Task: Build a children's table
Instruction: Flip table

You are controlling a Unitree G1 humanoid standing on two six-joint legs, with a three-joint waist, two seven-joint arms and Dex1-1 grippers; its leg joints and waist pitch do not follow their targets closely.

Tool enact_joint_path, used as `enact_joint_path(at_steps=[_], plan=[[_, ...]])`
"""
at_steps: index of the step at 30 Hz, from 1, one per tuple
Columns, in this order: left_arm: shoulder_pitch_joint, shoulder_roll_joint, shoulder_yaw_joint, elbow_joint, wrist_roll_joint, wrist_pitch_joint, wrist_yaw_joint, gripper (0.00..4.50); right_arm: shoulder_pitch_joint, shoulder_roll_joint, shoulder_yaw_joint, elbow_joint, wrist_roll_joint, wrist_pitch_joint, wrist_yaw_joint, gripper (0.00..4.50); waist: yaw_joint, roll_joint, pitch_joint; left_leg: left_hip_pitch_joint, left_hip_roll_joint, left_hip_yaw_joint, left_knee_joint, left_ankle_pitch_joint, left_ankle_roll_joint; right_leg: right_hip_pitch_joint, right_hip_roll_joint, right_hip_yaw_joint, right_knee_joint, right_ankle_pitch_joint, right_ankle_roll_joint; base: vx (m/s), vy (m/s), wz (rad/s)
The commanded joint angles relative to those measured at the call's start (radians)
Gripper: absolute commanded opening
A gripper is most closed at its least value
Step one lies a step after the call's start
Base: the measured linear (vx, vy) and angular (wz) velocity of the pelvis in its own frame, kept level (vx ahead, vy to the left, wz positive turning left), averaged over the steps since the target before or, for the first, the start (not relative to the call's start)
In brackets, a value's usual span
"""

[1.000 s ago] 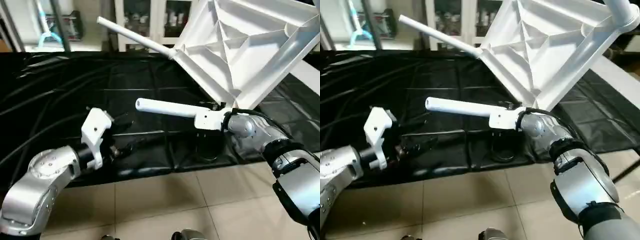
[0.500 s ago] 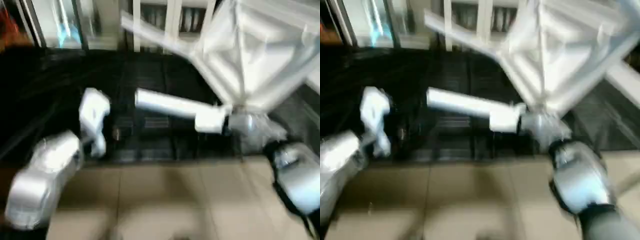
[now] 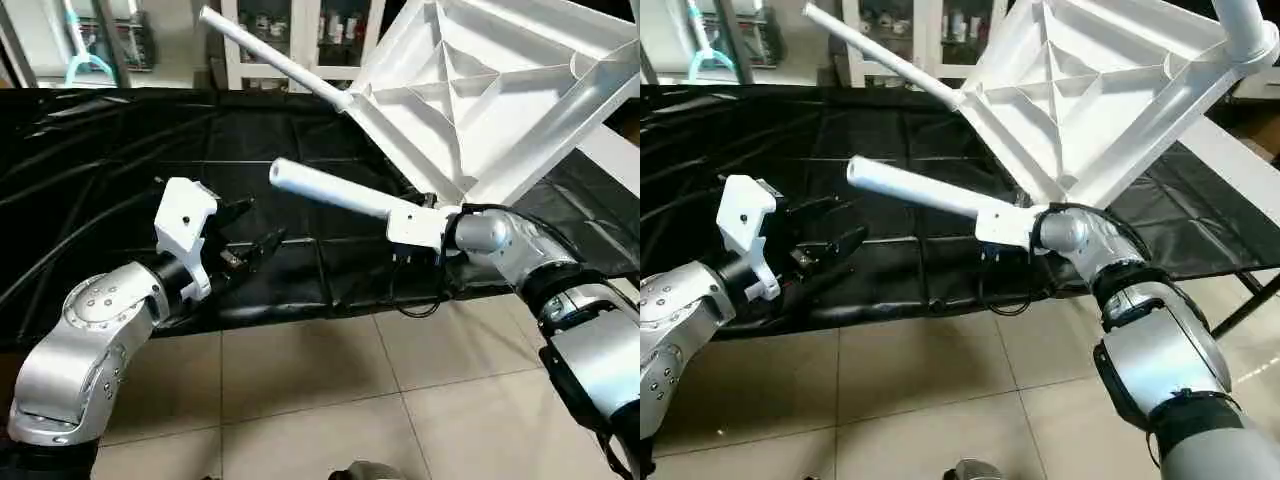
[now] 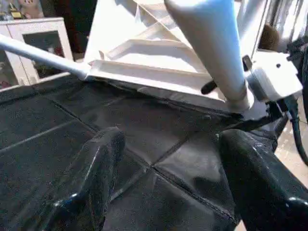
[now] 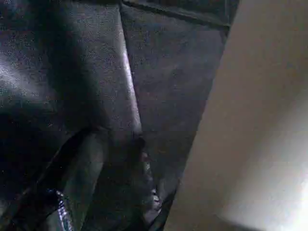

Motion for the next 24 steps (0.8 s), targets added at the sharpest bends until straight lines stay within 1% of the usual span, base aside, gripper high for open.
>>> enact_joint_path(at_steps=[1, 2, 4, 5, 7, 8, 9, 10, 11, 12, 13, 14, 15, 16, 17, 18, 19, 20, 21, 22, 23, 24], plan=[[0.004, 0.003, -0.01, -0.025, 0.0, 0.015, 0.008, 3.5, -0.01, 0.013, 0.011, 0.021, -0.006, 0.011, 0.057, 4.37, -0.002, 0.008, -0.052, 0.001, 0.017, -0.004, -0.092, -0.342, 0.014, 0.039, -0.065, 0.041, -0.106, -0.429, -0.122, 0.0, 0.0, 0.0], [0.008, 0.001, -0.01, -0.031, -0.001, 0.019, 0.012, 3.5, -0.015, 0.02, 0.013, 0.019, -0.009, 0.005, 0.06, 4.37, -0.001, 0.01, -0.054, 0.002, 0.017, -0.003, -0.091, -0.324, 0.015, 0.039, -0.066, 0.044, -0.104, -0.406, -0.129, 0.0, 0.0, 0.0], [0.01, -0.002, -0.01, -0.036, 0.0, 0.023, 0.017, 3.5, -0.017, 0.027, 0.021, 0.016, -0.024, -0.005, 0.049, 4.37, -0.004, 0.008, -0.054, 0.001, 0.018, -0.002, -0.092, -0.304, 0.017, 0.041, -0.065, 0.044, -0.101, -0.377, -0.141, 0.0, 0.0, 0.0], [0.01, -0.006, -0.005, -0.038, -0.003, 0.023, 0.021, 3.5, -0.013, 0.031, 0.027, 0.015, -0.032, -0.008, 0.047, 4.37, -0.005, 0.005, -0.053, 0.001, 0.019, 0.001, -0.092, -0.289, 0.023, 0.04, -0.064, 0.046, -0.1, -0.355, -0.151, 0.0, 0.0, 0.0], [0.006, -0.014, 0.01, -0.041, -0.016, 0.025, 0.027, 3.5, -0.006, 0.034, 0.034, 0.015, -0.038, -0.01, 0.046, 4.37, -0.004, 0.008, -0.054, 0.002, 0.019, 0.002, -0.091, -0.279, 0.023, 0.041, -0.065, 0.047, -0.098, -0.338, -0.16, 0.0, 0.0, 0.0], [0.002, -0.02, 0.03, -0.05, -0.042, 0.026, 0.021, 3.5, -0.001, 0.037, 0.038, 0.014, -0.042, -0.008, 0.044, 4.37, -0.005, 0.008, -0.057, 0.0, 0.02, 0.004, -0.091, -0.248, 0.028, 0.046, -0.065, 0.048, -0.094, -0.287, -0.176, 0.0, 0.0, 0.0], [0.007, -0.012, 0.05, -0.074, -0.089, 0.032, -0.011, 3.5, 0.003, 0.04, 0.039, 0.015, -0.043, 0.001, 0.047, 4.37, -0.004, 0.004, -0.059, -0.001, 0.019, 0.005, -0.09, -0.235, 0.03, 0.048, -0.066, 0.048, -0.092, -0.273, -0.181, 0.0, 0.0, 0.0], [0.007, -0.012, 0.05, -0.074, -0.089, 0.032, -0.011, 3.5, 0.003, 0.04, 0.039, 0.015, -0.043, 0.001, 0.047, 4.37, -0.004, 0.004, -0.059, -0.001, 0.019, 0.005, -0.09, -0.235, 0.03, 0.048, -0.066, 0.048, -0.092, -0.273, -0.181, 0.0, 0.0, 0.0], [0.023, 0.006, 0.07, -0.108, -0.158, 0.061, -0.056, 3.5, 0.005, 0.042, 0.037, 0.016, -0.042, 0.012, 0.053, 4.37, -0.005, 0.008, -0.059, -0.003, 0.02, 0.006, -0.089, -0.207, 0.031, 0.051, -0.067, 0.049, -0.085, -0.232, -0.198, 0.0, 0.0, 0.0], [0.056, 0.047, 0.083, -0.152, -0.228, 0.097, -0.123, 3.5, 0.006, 0.044, 0.036, 0.017, -0.043, 0.019, 0.053, 4.37, -0.005, 0.008, -0.059, -0.001, 0.021, 0.008, -0.09, -0.197, 0.034, 0.05, -0.066, 0.049, -0.084, -0.211, -0.207, 0.0, 0.0, 0.0], [0.056, 0.047, 0.083, -0.152, -0.228, 0.097, -0.123, 3.5, 0.006, 0.044, 0.036, 0.017, -0.043, 0.019, 0.053, 4.37, -0.007, 0.007, -0.061, -0.004, 0.022, 0.009, -0.092, -0.177, 0.039, 0.053, -0.065, 0.049, -0.079, -0.177, -0.216, 0.0, 0.0, 0.0], [0.084, 0.084, 0.093, -0.181, -0.273, 0.133, -0.169, 3.5, 0.007, 0.046, 0.035, 0.019, -0.042, 0.027, 0.058, 4.37, -0.006, 0.008, -0.059, 0.0, 0.021, 0.012, -0.09, -0.176, 0.041, 0.049, -0.062, 0.05, -0.079, -0.169, -0.219, 0.0, 0.0, 0.0], [0.104, 0.11, 0.095, -0.194, -0.287, 0.15, -0.195, 3.5, 0.008, 0.048, 0.035, 0.02, -0.043, 0.03, 0.055, 4.37, -0.006, 0.008, -0.058, 0.001, 0.021, 0.015, -0.092, -0.17, 0.049, 0.049, -0.06, 0.05, -0.08, -0.157, -0.223, 0.0, 0.0, 0.0], [0.111, 0.119, 0.096, -0.199, -0.293, 0.157, -0.204, 3.5, 0.008, 0.049, 0.036, 0.02, -0.044, 0.031, 0.053, 4.37, -0.005, 0.009, -0.059, 0.003, 0.022, 0.015, -0.092, -0.163, 0.05, 0.05, -0.061, 0.051, -0.078, -0.15, -0.224, 0.0, 0.0, 0.0], [0.128, 0.141, 0.094, -0.205, -0.294, 0.166, -0.224, 3.5, 0.009, 0.05, 0.036, 0.021, -0.046, 0.033, 0.046, 4.37, -0.005, 0.01, -0.057, 0.004, 0.023, 0.017, -0.094, -0.166, 0.051, 0.048, -0.06, 0.051, -0.079, -0.152, -0.226, 0.0, 0.0, 0.0], [0.15, 0.166, 0.089, -0.209, -0.282, 0.167, -0.243, 3.5, 0.007, 0.055, 0.035, 0.024, -0.048, 0.045, 0.035, 4.37, -0.004, 0.009, -0.054, 0.007, 0.023, 0.017, -0.095, -0.183, 0.049, 0.046, -0.06, 0.051, -0.082, -0.171, -0.223, 0.0, 0.0, 0.0], [0.157, 0.17, 0.088, -0.209, -0.272, 0.159, -0.247, 3.5, 0.006, 0.058, 0.034, 0.026, -0.048, 0.05, 0.026, 4.37, -0.004, 0.01, -0.051, 0.009, 0.024, 0.017, -0.097, -0.209, 0.044, 0.044, -0.061, 0.052, -0.085, -0.206, -0.214, 0.0, 0.0, 0.0], [0.155, 0.166, 0.084, -0.199, -0.25, 0.146, -0.237, 3.5, 0.004, 0.061, 0.03, 0.027, -0.045, 0.054, 0.021, 4.37, -0.004, 0.003, -0.051, 0.01, 0.024, 0.018, -0.097, -0.216, 0.041, 0.043, -0.06, 0.052, -0.088, -0.22, -0.208, 0.0, 0.0, 0.0], [0.155, 0.166, 0.084, -0.199, -0.25, 0.146, -0.237, 3.5, 0.004, 0.061, 0.03, 0.027, -0.045, 0.054, 0.021, 4.37, -0.004, 0.004, -0.049, 0.012, 0.024, 0.017, -0.097, -0.224, 0.038, 0.042, -0.06, 0.053, -0.088, -0.232, -0.203, 0.0, 0.0, 0.0], [0.142, 0.157, 0.074, -0.177, -0.214, 0.124, -0.219, 3.5, 0.002, 0.064, 0.027, 0.027, -0.042, 0.053, 0.012, 4.37, 0.0, 0.008, -0.048, 0.017, 0.024, 0.019, -0.097, -0.235, 0.031, 0.037, -0.06, 0.055, -0.091, -0.244, -0.198, 0.0, 0.0, 0.0], [0.113, 0.136, 0.073, -0.136, -0.178, 0.098, -0.19, 3.5, 0.0, 0.068, 0.024, 0.027, -0.04, 0.051, 0.01, 4.37, 0.0, 0.009, -0.046, 0.017, 0.024, 0.018, -0.099, -0.242, 0.03, 0.037, -0.059, 0.054, -0.093, -0.252, -0.194, 0.0, 0.0, 0.0], [0.09, 0.123, 0.077, -0.111, -0.165, 0.084, -0.175, 3.67, 0.0, 0.07, 0.023, 0.026, -0.039, 0.048, 0.01, 4.45, 0.004, 0.009, -0.048, 0.019, 0.023, 0.018, -0.097, -0.242, 0.025, 0.038, -0.06, 0.055, -0.092, -0.254, -0.188, 0.0, 0.0, 0.0]])
